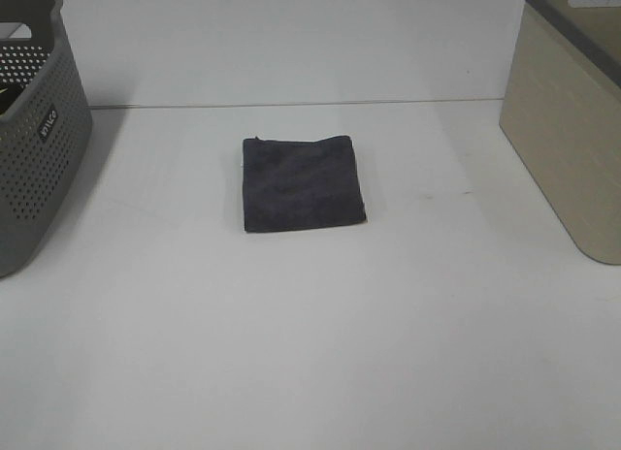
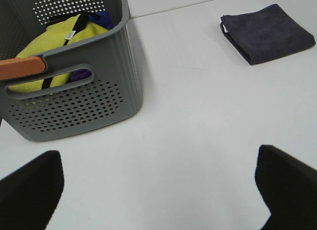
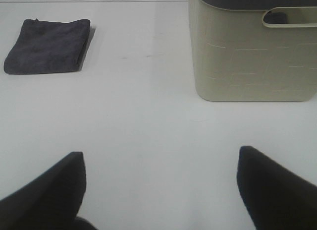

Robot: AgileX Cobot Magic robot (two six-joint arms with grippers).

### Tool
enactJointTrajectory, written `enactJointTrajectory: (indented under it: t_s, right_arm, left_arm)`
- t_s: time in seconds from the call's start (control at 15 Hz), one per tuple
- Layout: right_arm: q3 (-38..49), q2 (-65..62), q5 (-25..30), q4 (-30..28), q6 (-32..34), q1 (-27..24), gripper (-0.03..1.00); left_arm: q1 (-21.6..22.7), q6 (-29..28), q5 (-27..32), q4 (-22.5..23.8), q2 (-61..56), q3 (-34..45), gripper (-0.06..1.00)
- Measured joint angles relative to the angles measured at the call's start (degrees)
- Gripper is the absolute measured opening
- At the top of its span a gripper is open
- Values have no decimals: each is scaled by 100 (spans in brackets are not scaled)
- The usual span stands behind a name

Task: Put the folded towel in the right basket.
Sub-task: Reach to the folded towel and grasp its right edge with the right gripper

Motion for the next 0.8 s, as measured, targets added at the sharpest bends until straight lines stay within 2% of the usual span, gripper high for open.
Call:
enactJointTrajectory:
  t_s: [0.8]
  right_arm:
    - [0, 0, 0, 0, 0, 0, 77]
  left_arm:
    - [0, 0, 0, 0, 0, 0, 99]
